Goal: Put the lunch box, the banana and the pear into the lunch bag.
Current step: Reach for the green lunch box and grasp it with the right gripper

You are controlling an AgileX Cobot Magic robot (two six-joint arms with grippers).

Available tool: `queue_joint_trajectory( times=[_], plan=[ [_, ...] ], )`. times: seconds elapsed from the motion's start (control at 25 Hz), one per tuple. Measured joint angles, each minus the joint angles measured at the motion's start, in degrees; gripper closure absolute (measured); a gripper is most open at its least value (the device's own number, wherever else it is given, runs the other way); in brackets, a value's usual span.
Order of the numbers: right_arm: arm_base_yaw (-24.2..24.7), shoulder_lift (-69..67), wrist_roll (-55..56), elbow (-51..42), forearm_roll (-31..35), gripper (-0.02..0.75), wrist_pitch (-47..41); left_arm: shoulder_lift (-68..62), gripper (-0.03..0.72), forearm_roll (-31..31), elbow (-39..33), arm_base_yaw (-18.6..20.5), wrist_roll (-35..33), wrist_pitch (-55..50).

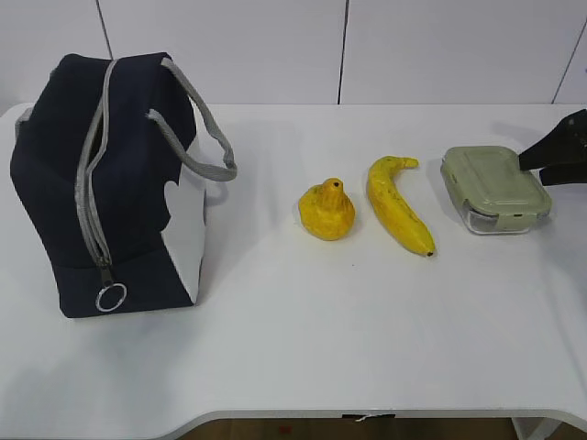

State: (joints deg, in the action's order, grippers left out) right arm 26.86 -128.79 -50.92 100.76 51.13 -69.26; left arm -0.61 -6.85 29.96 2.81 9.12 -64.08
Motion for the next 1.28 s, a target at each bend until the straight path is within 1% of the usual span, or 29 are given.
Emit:
queue_joint_trajectory(
  times=[0.68,1.28],
  plan=[
    [0.46,-3.14,-1.81,3.11,3.85,0.213,0.24,0.0,0.447,0.0,0.0,0.0,0.0,0.0],
    [0.46,-3.26,-1.81,3.2,3.85,0.198,0.24,0.0,0.447,0.0,0.0,0.0,0.0,0.0]
  ],
)
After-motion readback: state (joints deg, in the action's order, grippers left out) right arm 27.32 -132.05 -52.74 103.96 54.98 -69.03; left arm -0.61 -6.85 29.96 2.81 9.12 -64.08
